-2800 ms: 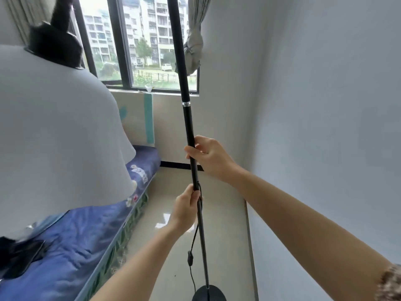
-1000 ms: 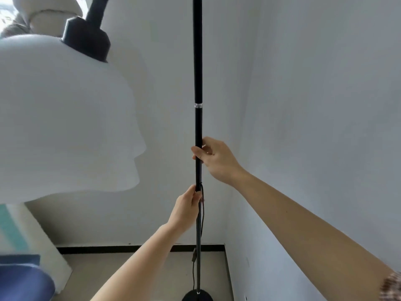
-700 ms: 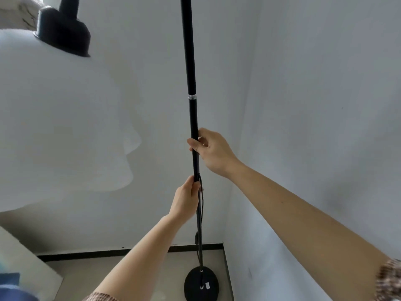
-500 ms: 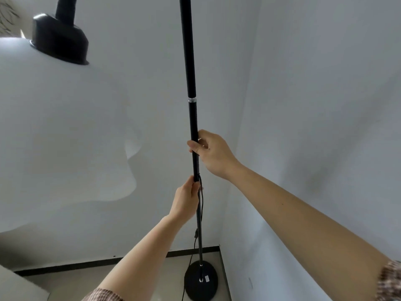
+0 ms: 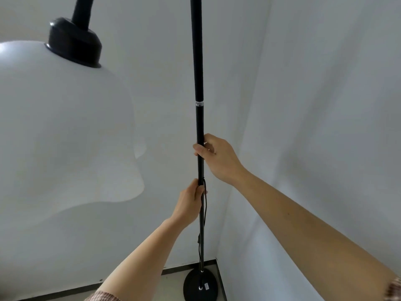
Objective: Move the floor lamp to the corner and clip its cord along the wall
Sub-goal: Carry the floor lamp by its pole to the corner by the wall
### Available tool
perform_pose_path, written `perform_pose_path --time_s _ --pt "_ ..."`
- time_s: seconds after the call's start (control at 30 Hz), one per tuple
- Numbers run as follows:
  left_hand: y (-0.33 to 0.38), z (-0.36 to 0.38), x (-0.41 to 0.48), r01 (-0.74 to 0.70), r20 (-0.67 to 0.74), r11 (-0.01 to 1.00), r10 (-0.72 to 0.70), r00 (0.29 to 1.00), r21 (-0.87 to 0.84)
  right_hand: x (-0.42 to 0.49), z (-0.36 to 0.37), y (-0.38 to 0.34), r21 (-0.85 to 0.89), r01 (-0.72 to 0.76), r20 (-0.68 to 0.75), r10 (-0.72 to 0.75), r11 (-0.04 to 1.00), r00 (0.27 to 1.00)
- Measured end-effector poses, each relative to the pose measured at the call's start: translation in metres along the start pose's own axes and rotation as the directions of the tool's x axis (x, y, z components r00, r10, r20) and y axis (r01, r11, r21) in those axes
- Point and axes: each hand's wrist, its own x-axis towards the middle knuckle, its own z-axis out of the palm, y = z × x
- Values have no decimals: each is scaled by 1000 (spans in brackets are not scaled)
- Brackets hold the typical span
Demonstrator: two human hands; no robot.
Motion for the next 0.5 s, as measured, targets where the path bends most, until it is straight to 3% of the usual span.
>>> perform_pose_path --time_s 0.2,0.5 --pt "-1 -6 16 12 76 1000 -12 997 -1 22 -6 9 -8 -24 41 25 1000 999" --pt "-5 -22 29 112 57 994 -112 992 0 42 14 10 -74 21 -5 -21 997 1000"
